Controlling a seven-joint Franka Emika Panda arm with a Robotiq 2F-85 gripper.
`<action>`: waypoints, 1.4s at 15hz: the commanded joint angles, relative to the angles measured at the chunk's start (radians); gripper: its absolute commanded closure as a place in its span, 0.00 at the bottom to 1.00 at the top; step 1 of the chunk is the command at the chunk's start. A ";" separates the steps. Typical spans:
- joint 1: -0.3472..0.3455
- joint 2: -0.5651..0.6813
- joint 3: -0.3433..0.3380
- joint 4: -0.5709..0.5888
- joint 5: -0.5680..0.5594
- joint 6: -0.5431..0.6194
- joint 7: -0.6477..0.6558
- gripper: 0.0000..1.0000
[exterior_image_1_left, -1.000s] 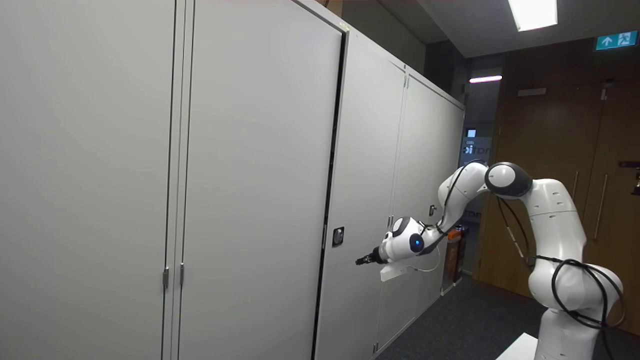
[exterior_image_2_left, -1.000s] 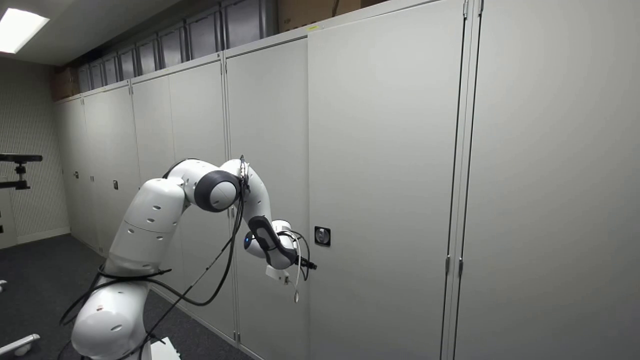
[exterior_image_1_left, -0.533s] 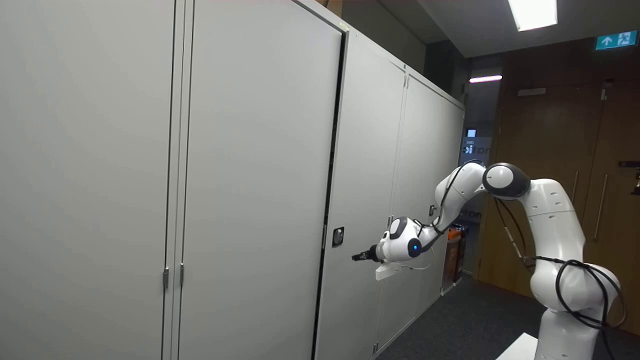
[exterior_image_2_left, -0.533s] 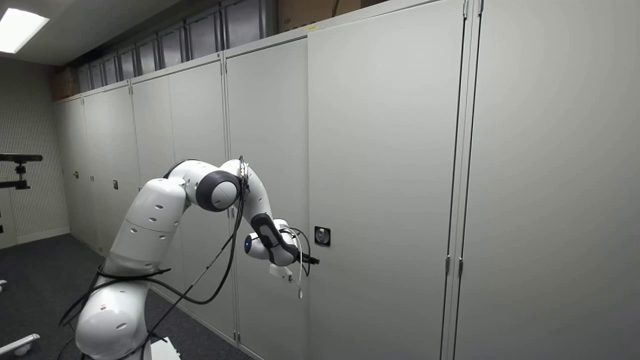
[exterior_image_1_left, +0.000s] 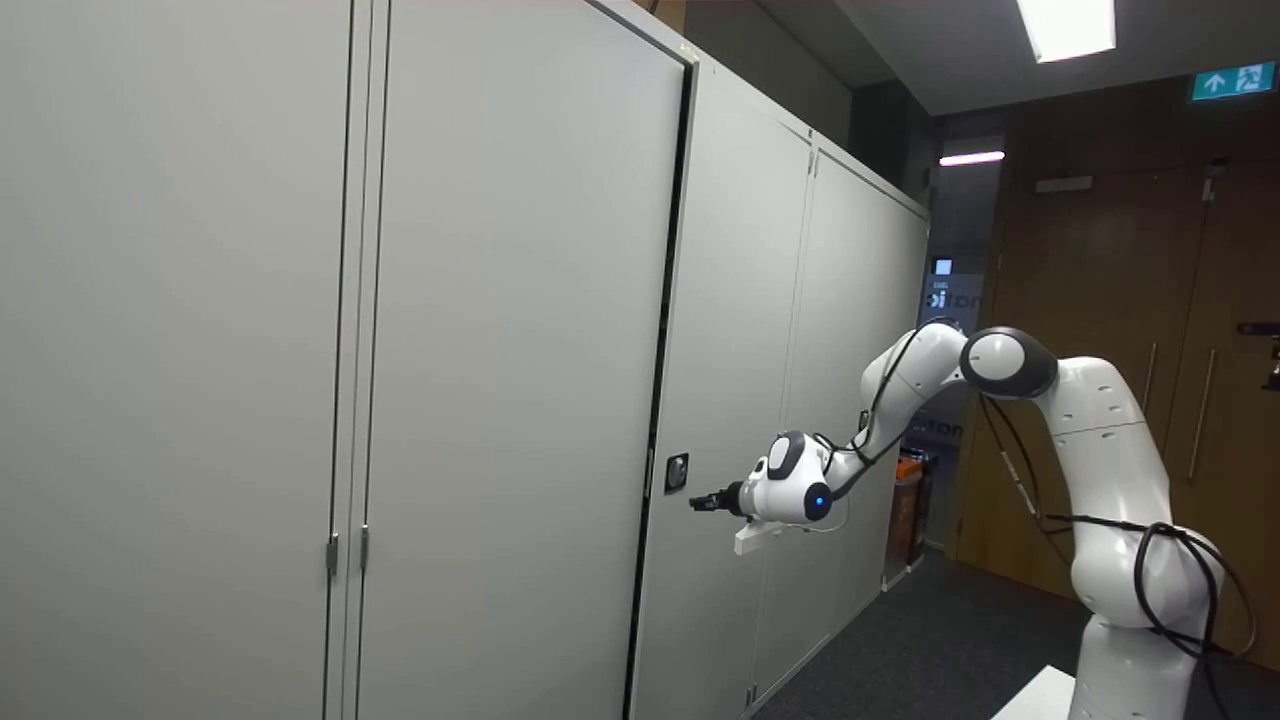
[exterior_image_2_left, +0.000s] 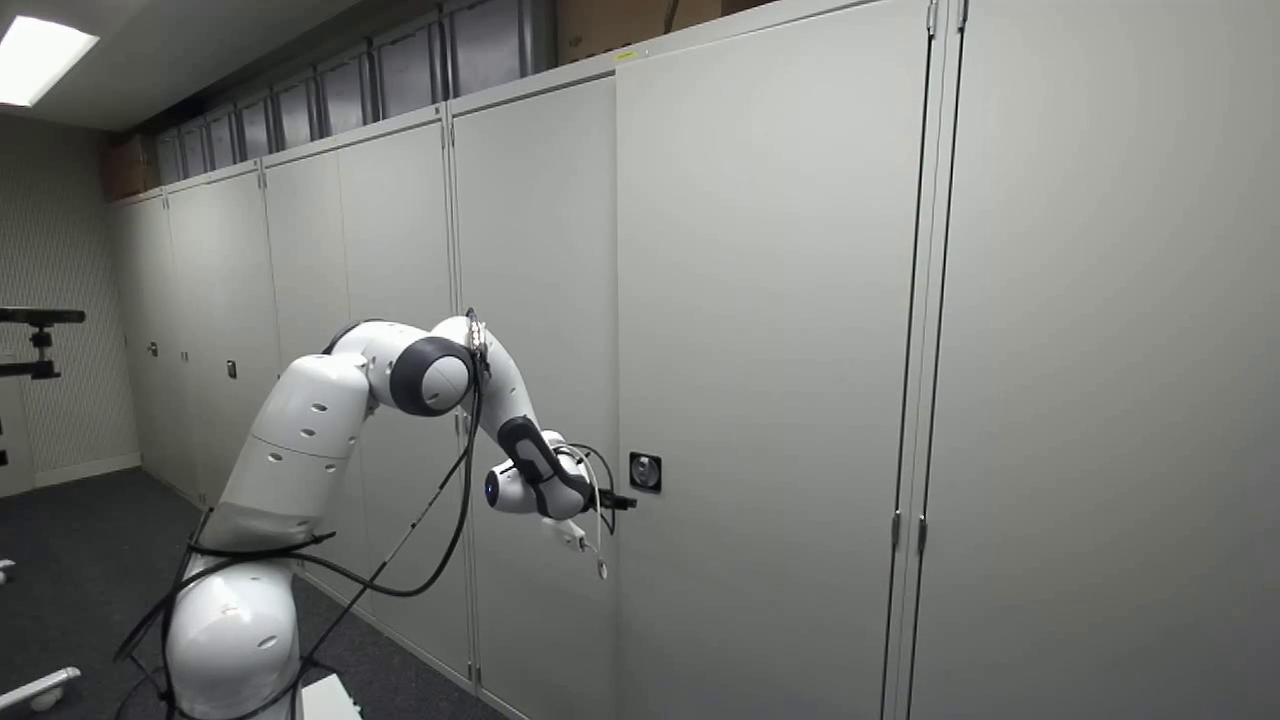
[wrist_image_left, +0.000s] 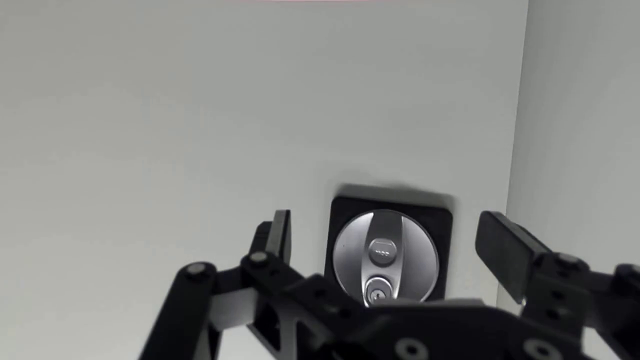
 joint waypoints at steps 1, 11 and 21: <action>0.039 -0.034 -0.039 0.006 0.004 0.004 0.041 0.00; 0.056 -0.001 -0.061 0.018 0.005 0.017 0.059 0.00; 0.116 0.012 -0.059 0.059 0.005 -0.025 0.055 0.00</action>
